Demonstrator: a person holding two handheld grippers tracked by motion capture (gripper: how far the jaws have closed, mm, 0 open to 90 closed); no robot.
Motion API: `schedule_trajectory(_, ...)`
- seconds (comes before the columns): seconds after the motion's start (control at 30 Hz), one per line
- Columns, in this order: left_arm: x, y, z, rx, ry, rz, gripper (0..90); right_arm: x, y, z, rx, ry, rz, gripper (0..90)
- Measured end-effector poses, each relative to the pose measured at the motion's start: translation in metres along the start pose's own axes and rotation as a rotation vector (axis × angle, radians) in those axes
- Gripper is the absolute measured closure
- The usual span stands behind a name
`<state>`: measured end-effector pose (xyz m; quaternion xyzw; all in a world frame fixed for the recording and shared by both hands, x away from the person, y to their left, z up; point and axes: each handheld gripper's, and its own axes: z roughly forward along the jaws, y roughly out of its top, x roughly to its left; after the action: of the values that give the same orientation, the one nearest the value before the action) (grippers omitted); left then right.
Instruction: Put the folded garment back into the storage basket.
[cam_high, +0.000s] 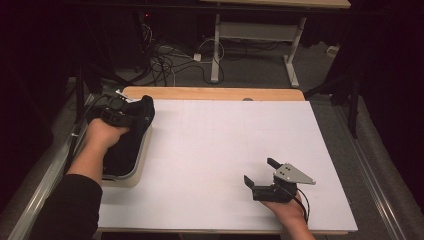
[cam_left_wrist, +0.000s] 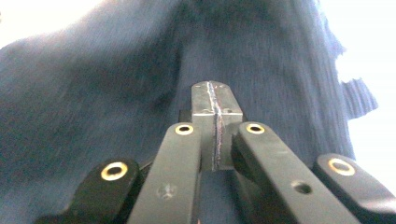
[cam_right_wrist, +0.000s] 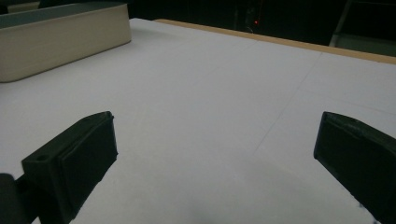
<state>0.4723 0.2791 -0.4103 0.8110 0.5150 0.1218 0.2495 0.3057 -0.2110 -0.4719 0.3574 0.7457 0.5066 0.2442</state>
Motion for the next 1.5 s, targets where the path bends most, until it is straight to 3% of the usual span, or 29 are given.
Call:
schedule_trajectory(0.1,-0.001,0.002,0.013,0.027,-0.006,-0.013,87.5,-0.001,0.0,-0.001,-0.001,-0.004,0.004,0.0)
schedule_trajectory(0.3,0.007,-0.006,0.032,0.026,-0.033,-0.056,87.6,-0.002,0.0,-0.001,-0.003,-0.004,0.005,0.0)
schedule_trajectory(0.57,0.01,-0.016,0.06,0.101,-0.052,-0.053,87.6,-0.001,0.001,-0.001,-0.001,-0.003,0.003,0.0)
schedule_trajectory(0.67,0.014,-0.017,0.061,0.087,-0.08,-0.067,87.6,-0.002,0.0,0.0,-0.001,-0.003,0.002,0.0)
schedule_trajectory(0.83,0.013,-0.016,0.061,0.096,-0.071,-0.069,87.6,-0.003,-0.001,0.001,0.004,-0.005,0.008,0.0)
schedule_trajectory(1.0,0.015,-0.016,0.052,0.108,-0.069,-0.107,87.5,-0.002,-0.002,0.001,0.007,-0.008,-0.005,0.0)
schedule_trajectory(1.1,0.017,-0.019,0.04,0.072,-0.053,-0.115,87.5,-0.003,-0.003,0.001,0.009,-0.01,0.001,0.0)
schedule_trajectory(1.2,0.021,-0.019,0.03,-0.002,-0.066,-0.111,87.5,-0.002,-0.002,0.0,0.007,-0.011,-0.001,0.0)
schedule_trajectory(1.3,0.021,-0.015,0.028,-0.042,-0.069,-0.096,87.5,-0.002,-0.003,0.0,0.01,-0.011,-0.004,0.0)
schedule_trajectory(1.5,0.015,-0.008,0.049,0.021,-0.047,-0.073,87.6,-0.003,-0.005,0.002,0.021,-0.015,-0.012,0.0)
